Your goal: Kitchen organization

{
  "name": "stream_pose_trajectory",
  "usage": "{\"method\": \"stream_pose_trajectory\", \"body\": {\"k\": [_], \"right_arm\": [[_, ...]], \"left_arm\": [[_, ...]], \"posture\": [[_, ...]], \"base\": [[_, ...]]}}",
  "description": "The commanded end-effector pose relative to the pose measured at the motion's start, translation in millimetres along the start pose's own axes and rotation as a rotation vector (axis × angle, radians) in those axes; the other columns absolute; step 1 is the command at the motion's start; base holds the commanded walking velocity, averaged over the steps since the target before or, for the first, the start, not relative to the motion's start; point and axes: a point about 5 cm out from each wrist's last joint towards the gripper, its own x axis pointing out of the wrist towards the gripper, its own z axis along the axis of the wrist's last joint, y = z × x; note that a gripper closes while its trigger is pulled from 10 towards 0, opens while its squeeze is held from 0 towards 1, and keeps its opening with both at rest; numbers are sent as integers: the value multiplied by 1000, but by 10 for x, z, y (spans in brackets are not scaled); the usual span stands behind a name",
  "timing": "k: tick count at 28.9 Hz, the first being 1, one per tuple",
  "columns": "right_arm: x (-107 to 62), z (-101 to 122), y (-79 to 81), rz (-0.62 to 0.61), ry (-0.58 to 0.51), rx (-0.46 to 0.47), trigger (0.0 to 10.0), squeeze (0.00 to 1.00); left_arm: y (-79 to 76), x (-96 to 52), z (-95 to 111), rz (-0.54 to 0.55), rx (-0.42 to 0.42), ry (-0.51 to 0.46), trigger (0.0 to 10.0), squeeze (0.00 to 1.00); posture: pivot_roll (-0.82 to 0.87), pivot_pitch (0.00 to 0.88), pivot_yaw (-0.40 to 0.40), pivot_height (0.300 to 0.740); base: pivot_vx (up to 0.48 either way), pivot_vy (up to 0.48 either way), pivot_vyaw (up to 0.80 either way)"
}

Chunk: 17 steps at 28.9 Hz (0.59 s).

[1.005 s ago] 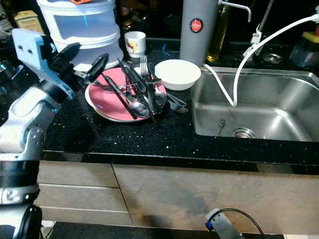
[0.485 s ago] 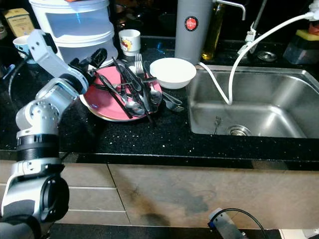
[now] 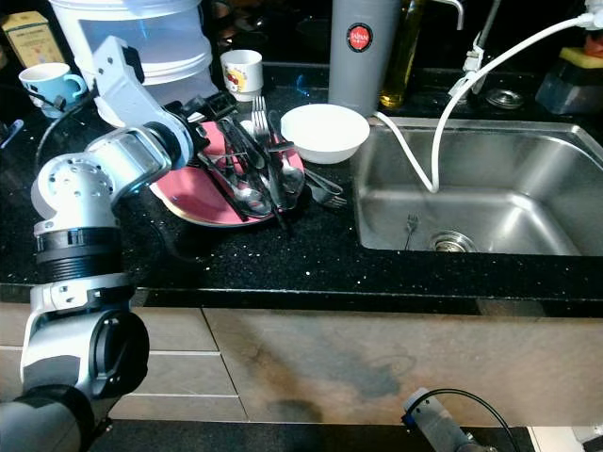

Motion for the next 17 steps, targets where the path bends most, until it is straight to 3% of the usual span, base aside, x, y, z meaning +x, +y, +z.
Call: {"method": "stream_pose_trajectory", "body": {"k": [1, 6, 11, 17], "right_arm": [[-7, -12, -19, 1, -1, 4, 10000, 0], [-9, -9, -30, 2, -2, 5, 10000, 0], [-9, 5, -34, 7, -5, 6, 10000, 0], [-7, 24, -34, 12, -7, 7, 10000, 0]], "left_arm": [[-116, -31, 32, -23, 2, 6, 10000, 0], [-191, -106, 24, 28, 32, 35, 10000, 0], [-317, -231, -41, 41, -21, 42, 10000, 0], [-247, -326, -66, 105, -38, 30, 10000, 0]], "posture": [[47, 26, -6, 740], [54, 28, 0, 740], [72, 30, -2, 740], [82, 31, -5, 740]], "base": [[0, 0, 0], [0, 0, 0], [0, 0, 0], [0, 0, 0]]}}
